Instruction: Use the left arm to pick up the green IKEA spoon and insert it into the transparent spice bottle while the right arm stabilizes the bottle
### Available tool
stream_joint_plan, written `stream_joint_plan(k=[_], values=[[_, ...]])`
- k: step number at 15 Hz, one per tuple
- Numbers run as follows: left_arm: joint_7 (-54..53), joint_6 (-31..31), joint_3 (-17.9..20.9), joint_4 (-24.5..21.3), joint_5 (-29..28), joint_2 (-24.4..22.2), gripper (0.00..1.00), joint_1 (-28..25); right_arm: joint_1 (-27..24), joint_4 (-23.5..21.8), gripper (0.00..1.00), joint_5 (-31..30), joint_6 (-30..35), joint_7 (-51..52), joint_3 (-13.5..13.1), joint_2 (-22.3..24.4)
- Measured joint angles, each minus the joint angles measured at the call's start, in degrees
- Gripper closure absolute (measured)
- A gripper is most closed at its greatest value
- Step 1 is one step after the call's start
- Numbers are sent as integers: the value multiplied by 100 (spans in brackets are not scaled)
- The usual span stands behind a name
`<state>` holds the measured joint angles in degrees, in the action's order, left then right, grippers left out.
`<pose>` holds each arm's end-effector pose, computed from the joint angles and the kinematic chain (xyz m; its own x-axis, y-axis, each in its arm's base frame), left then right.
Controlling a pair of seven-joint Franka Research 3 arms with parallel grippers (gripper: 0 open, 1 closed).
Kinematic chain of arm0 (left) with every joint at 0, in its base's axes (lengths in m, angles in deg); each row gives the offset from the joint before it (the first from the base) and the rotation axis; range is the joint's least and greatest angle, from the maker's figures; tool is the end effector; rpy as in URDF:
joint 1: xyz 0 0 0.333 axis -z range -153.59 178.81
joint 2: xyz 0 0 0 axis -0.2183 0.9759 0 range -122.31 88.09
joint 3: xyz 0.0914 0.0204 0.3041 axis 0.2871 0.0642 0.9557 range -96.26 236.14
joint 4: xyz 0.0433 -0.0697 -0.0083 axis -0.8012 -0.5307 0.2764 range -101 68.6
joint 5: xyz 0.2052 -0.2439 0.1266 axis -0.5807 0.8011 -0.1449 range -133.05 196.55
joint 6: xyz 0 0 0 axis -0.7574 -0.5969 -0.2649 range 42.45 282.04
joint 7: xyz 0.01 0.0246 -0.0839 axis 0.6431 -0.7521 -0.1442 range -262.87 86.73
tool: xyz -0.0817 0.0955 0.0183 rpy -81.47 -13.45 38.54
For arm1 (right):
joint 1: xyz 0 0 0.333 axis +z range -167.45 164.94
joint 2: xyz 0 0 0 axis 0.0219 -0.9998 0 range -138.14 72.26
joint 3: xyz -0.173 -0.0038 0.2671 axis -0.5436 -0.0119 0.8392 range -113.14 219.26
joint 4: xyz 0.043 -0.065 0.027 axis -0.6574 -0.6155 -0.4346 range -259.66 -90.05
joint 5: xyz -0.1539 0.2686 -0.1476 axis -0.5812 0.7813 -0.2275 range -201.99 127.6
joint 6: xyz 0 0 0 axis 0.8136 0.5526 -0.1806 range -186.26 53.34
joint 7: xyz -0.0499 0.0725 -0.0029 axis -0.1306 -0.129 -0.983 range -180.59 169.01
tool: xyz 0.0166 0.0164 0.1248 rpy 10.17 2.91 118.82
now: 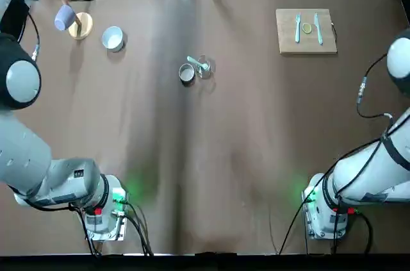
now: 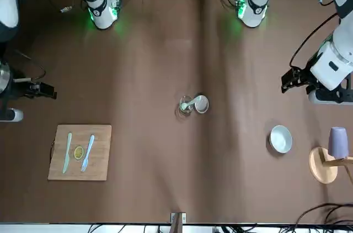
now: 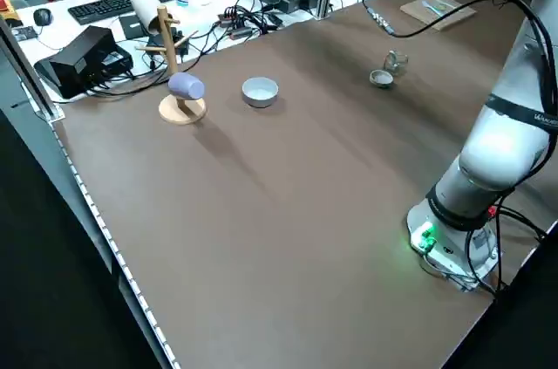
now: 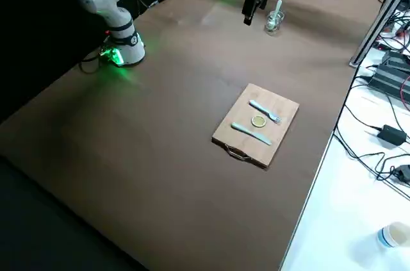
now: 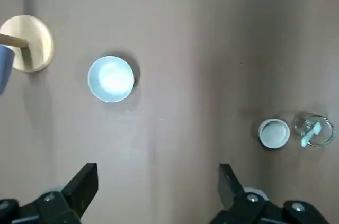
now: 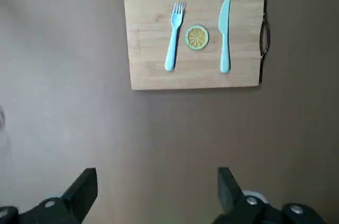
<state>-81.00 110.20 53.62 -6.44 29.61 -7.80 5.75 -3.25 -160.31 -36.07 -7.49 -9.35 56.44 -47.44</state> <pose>0.5531 -0.0737 0.5893 0.9985 -0.0382 0.0384 -0.0387 -0.9992 0.0129 0.5699 0.0120 0.5601 0.9947 -0.0370 -0.0962 -0.0400 -0.9988 -0.0285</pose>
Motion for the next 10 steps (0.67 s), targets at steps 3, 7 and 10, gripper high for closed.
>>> stream_joint_plan(k=[3, 7, 10], values=[[0, -50, -6, 0, -5, -19, 0, 3, 46, -789, 0, -18, -360, 73, -113, 519], [12, -79, 12, -11, -75, -18, 0, -17, 114, -935, 0, -19, -367, 475, -409, 683], [-13, -119, 53, -10, -80, -55, 0, -108, 114, -932, 0, -30, -368, 498, -464, 685]])
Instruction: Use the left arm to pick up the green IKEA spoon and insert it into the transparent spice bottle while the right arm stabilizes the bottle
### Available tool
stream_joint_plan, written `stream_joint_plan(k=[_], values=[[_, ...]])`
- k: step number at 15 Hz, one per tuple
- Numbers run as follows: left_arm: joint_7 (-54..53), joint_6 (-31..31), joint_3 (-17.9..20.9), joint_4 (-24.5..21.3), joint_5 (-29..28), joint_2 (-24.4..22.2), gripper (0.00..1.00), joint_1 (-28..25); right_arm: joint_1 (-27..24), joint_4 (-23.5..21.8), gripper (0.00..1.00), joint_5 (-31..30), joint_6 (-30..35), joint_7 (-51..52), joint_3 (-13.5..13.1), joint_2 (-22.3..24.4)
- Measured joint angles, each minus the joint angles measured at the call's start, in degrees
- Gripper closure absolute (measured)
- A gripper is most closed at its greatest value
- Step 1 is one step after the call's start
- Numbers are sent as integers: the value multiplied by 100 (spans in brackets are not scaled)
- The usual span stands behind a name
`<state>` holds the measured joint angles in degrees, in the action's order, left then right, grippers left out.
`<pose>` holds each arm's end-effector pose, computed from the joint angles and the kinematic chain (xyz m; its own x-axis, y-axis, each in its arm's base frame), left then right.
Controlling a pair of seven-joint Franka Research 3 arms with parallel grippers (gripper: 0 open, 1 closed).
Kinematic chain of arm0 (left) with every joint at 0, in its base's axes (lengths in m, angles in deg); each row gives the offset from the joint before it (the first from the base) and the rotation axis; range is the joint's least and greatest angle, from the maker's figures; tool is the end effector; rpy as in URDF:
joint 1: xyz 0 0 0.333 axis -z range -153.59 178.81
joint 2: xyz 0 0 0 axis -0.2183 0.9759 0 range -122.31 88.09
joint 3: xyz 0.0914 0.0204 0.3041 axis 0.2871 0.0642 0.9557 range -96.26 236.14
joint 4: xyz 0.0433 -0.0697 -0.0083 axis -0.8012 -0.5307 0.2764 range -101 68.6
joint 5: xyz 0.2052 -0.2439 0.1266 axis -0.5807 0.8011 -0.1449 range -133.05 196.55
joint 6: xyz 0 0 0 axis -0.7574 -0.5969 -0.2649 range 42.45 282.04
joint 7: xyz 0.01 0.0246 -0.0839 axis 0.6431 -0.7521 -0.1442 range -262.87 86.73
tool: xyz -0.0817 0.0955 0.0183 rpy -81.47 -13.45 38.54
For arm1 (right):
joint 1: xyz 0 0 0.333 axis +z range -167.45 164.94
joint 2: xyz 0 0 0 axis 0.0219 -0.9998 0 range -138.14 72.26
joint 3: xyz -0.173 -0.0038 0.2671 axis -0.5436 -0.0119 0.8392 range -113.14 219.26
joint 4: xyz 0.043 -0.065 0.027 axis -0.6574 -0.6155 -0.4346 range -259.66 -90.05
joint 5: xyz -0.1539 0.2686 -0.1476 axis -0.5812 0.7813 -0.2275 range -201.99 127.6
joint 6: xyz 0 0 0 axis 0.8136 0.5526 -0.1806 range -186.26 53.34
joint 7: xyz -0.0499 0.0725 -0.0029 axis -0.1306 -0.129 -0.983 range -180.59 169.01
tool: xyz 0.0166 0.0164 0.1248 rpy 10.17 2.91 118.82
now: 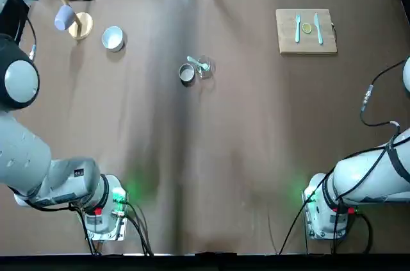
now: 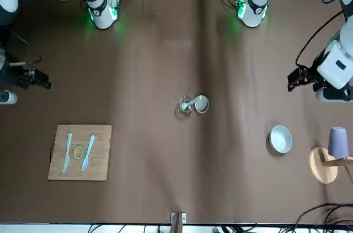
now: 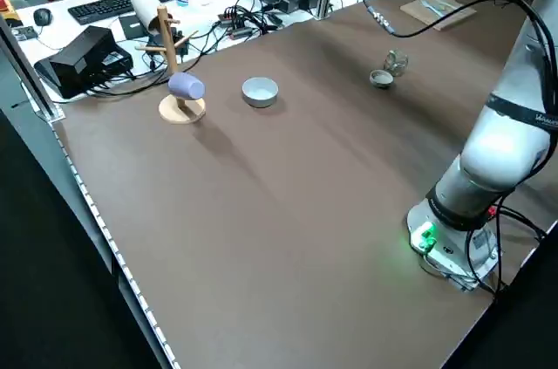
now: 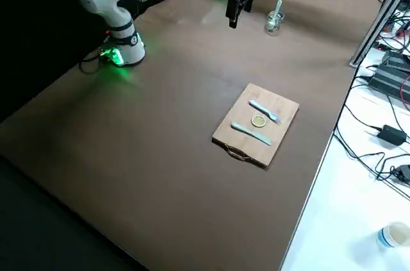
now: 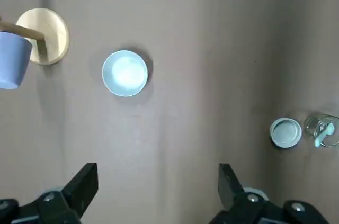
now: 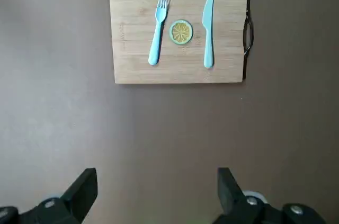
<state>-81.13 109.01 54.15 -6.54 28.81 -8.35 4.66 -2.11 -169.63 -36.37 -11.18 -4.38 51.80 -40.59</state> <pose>0.5502 -0.0568 0.5916 0.9995 -0.0131 0.0270 -0.0129 -0.9999 -0.0067 0.5401 -0.0173 0.5639 0.9972 -0.0121 -0.0732 -0.0131 -0.9998 -0.0133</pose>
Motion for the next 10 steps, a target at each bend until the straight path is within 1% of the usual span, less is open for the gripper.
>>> stream_joint_plan(k=[1, 2, 3, 4, 6, 8, 10], values=[[-7, -26, 97, -3, 0, -41, 0, 35, 1, 18, 0, -50, -7, 0, -3, 1], [-27, -58, 292, -23, 1, -98, 0, 155, 7, 46, 0, -134, -14, 0, -3, 4], [-58, -95, 743, -120, 20, -237, 0, 511, 31, 107, 0, -248, -14, 0, -3, 16], [-58, -97, 841, -167, 72, -293, 0, 603, 39, 130, 0, -268, -14, 0, -2, 22], [-58, -97, 906, -219, 148, -348, 0, 666, 36, 193, 0, -298, 88, -2, -19, 34], [-58, -97, 922, -223, 162, -343, 0, 667, 3, 287, 0, -308, 290, -5, -106, 58], [-58, -97, 926, -227, 181, -342, 0, 667, -108, 336, 0, -155, 348, 13, -186, 99]])
